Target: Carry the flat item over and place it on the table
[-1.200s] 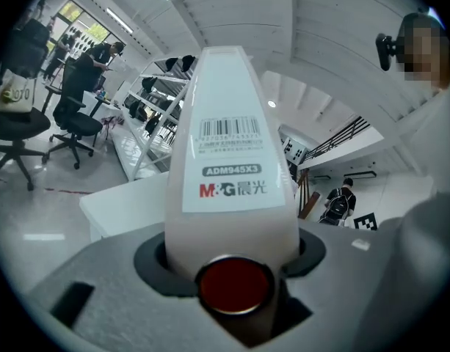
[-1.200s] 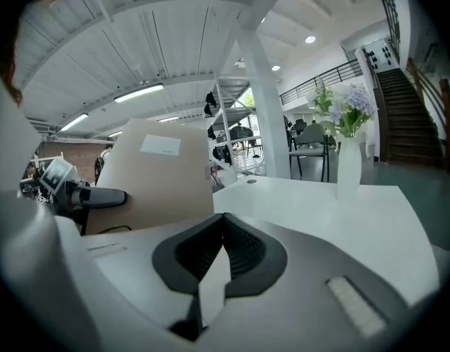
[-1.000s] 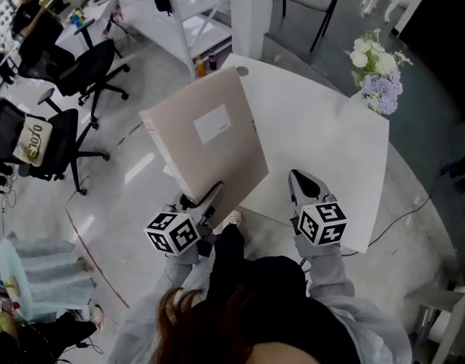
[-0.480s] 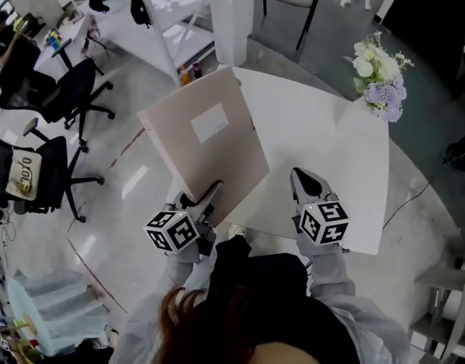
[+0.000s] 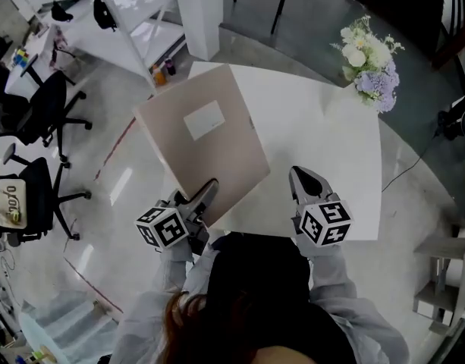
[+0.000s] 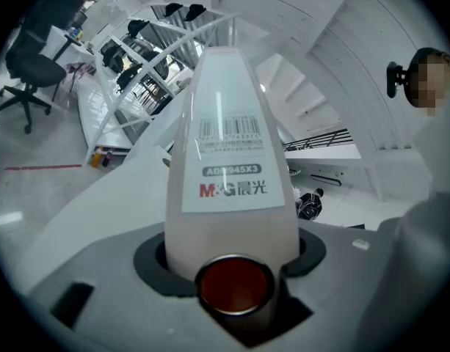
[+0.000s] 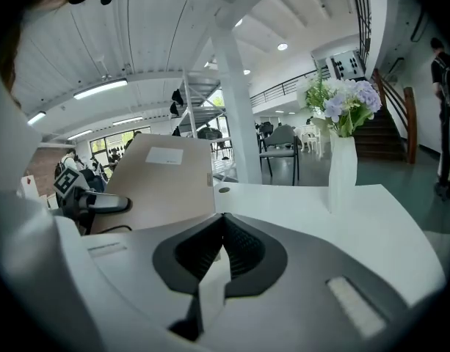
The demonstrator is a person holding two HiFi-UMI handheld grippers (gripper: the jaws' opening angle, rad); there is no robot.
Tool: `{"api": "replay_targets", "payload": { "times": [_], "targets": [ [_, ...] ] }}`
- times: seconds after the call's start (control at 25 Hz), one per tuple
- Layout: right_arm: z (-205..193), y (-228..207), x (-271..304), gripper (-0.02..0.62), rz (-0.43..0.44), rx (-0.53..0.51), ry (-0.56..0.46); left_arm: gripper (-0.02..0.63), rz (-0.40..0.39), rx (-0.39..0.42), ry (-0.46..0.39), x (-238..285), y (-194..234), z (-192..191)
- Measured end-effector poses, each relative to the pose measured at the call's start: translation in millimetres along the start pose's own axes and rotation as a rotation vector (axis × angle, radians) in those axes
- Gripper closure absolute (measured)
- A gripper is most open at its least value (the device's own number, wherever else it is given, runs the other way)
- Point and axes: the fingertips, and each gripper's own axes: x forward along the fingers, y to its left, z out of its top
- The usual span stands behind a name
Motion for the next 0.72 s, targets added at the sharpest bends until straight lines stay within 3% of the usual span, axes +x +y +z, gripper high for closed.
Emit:
{"api": "replay_targets", "payload": {
  "times": [0.24, 0.4, 0.72],
  "targets": [
    [21, -32, 21, 0.584, -0.014, 0.015, -0.021, 0.330, -0.084, -0.042, 0.053, 47, -3, 14],
    [33, -55, 41, 0.584, -0.022, 0.030, -0.021, 0.328, -0.125, -0.113, 0.088, 79, 0, 19],
    [36, -90, 85, 0.584, -0.025, 0.079, 0.017, 0.327, -0.117, -0.255, 0.166, 137, 32, 30]
  ]
}}
